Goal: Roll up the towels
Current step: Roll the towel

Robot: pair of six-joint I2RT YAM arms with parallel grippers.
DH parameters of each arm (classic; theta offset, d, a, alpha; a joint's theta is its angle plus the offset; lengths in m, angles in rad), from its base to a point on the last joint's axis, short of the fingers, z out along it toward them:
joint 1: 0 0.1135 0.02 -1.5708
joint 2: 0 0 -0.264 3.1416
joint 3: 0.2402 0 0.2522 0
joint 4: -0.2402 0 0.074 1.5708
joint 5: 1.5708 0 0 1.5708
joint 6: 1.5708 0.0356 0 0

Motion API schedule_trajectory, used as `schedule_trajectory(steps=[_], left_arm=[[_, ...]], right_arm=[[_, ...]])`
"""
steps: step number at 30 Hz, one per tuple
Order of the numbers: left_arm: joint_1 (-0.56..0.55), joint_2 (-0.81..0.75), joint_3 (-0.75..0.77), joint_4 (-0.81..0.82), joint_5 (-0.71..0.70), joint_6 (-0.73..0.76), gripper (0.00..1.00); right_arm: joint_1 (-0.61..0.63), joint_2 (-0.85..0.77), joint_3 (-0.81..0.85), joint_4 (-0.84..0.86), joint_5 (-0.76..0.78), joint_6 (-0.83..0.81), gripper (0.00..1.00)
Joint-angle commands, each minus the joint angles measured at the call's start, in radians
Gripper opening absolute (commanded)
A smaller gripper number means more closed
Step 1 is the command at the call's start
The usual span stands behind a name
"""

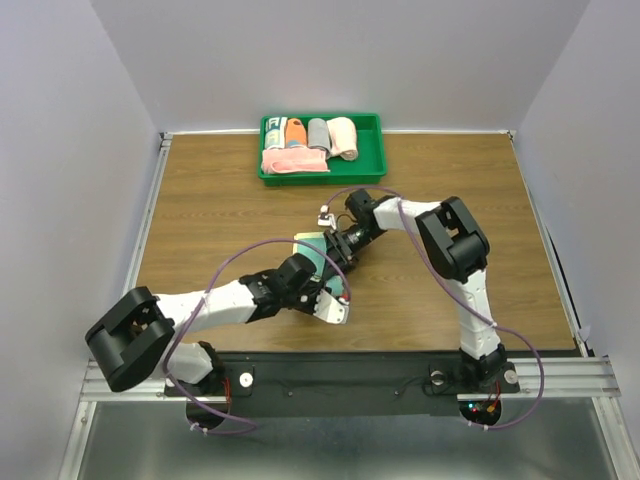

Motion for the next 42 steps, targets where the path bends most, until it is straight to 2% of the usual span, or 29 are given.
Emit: schedule_trajectory(steps=[1, 6, 11, 14, 16, 17, 21, 25, 28, 30, 31, 35, 37, 42], left_arm=[[0.040, 0.060, 0.050, -0.290, 0.197, -0.073, 0.06], [0.140, 0.186, 0.190, -0.404, 0.307, -0.073, 0.01], [0.252, 0.342, 0.341, -0.558, 0.431, -0.053, 0.00], [0.324, 0.467, 0.452, -0.692, 0.543, -0.015, 0.00], [0.356, 0.524, 0.501, -0.772, 0.602, 0.002, 0.00], [0.380, 0.581, 0.549, -0.798, 0.614, 0.011, 0.00], [0.436, 0.718, 0.667, -0.913, 0.657, 0.040, 0.00], [0.491, 0.841, 0.788, -1.065, 0.703, 0.097, 0.00], [0.508, 0.896, 0.845, -1.097, 0.691, 0.105, 0.00], [0.513, 0.940, 0.886, -1.111, 0.682, 0.103, 0.00], [0.516, 0.966, 0.914, -1.126, 0.674, 0.103, 0.00], [0.525, 1.011, 0.966, -1.154, 0.672, 0.097, 0.00], [0.526, 1.034, 0.979, -1.154, 0.668, 0.091, 0.00], [0.543, 1.066, 0.997, -1.154, 0.656, 0.090, 0.00]], right_arm=[[-0.099, -0.067, 0.062, 0.023, 0.231, -0.026, 0.52], [-0.211, -0.173, 0.133, 0.017, 0.271, -0.001, 0.58], [-0.288, -0.308, 0.121, 0.016, 0.339, -0.041, 0.65], [-0.289, -0.419, 0.060, 0.014, 0.388, -0.093, 0.77], [-0.289, -0.497, 0.006, 0.012, 0.399, -0.132, 0.80], [-0.291, -0.528, -0.016, 0.012, 0.400, -0.147, 0.89], [-0.288, -0.623, -0.089, 0.002, 0.385, -0.234, 0.91], [-0.265, -0.701, -0.151, -0.003, 0.376, -0.339, 0.84], [-0.173, -0.726, -0.181, 0.012, 0.498, -0.421, 0.79], [-0.064, -0.730, -0.207, 0.046, 0.584, -0.446, 0.75], [0.010, -0.736, -0.239, 0.095, 0.671, -0.469, 0.75], [0.175, -0.738, -0.329, 0.248, 0.888, -0.532, 0.74], [0.214, -0.715, -0.361, 0.322, 0.949, -0.554, 0.75], [0.276, -0.651, -0.387, 0.410, 0.977, -0.595, 0.78]])
